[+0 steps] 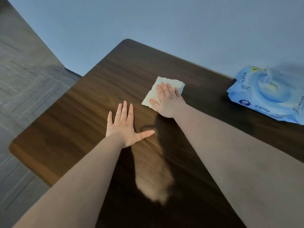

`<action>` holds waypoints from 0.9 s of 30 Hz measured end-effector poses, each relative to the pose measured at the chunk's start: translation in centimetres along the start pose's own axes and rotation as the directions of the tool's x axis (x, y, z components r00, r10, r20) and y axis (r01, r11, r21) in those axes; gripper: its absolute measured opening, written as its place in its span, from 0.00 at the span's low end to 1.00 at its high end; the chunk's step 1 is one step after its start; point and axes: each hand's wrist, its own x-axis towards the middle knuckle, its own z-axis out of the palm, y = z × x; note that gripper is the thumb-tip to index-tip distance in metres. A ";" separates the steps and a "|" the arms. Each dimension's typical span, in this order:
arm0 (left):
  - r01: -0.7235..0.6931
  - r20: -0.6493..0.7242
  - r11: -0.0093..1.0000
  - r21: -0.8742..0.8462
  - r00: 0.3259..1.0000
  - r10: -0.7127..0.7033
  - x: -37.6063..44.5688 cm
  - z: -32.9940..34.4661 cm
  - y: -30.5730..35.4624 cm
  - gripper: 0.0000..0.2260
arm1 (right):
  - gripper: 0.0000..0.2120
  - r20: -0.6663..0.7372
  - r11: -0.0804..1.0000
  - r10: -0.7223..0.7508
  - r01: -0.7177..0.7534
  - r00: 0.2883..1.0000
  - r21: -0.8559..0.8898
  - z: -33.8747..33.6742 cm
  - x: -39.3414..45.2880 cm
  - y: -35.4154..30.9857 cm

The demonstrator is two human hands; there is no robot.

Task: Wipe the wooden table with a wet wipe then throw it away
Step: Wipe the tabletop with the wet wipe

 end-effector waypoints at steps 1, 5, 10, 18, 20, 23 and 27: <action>-0.004 -0.007 1.000 -0.003 1.000 0.004 0.0 0.1 -0.1 0.57 | 0.33 -0.011 1.000 -0.022 0.022 1.000 -0.008 -0.2 1.1 -1.1; -0.013 0.004 0.999 -0.029 1.000 0.013 0.3 0.2 -0.3 0.57 | 0.33 -0.032 0.995 -0.087 0.086 0.996 -0.046 -0.8 4.8 -5.4; -0.034 0.008 0.997 -0.064 0.999 0.035 0.3 0.1 -0.7 0.57 | 0.33 -0.045 0.989 -0.141 0.139 0.989 -0.051 -1.1 7.7 -9.2; -0.035 0.020 0.998 -0.043 0.999 0.036 0.5 0.1 -0.8 0.53 | 0.33 -0.020 0.980 -0.189 0.187 0.982 -0.073 -0.9 8.2 -10.0; -0.025 0.025 0.998 -0.056 0.999 0.027 0.6 0.0 -0.7 0.54 | 0.33 0.003 0.983 -0.175 0.175 0.984 -0.050 -1.0 7.9 -9.7; -0.086 0.011 0.995 -0.054 0.996 0.087 -0.3 0.1 0.8 0.59 | 0.33 -0.038 0.996 -0.087 0.085 0.995 -0.041 -1.0 4.6 -6.7; -0.002 0.064 1.000 -0.015 0.998 0.003 0.7 -0.2 -1.0 0.57 | 0.33 -0.007 0.998 -0.062 0.062 0.998 -0.004 0.5 2.6 -5.3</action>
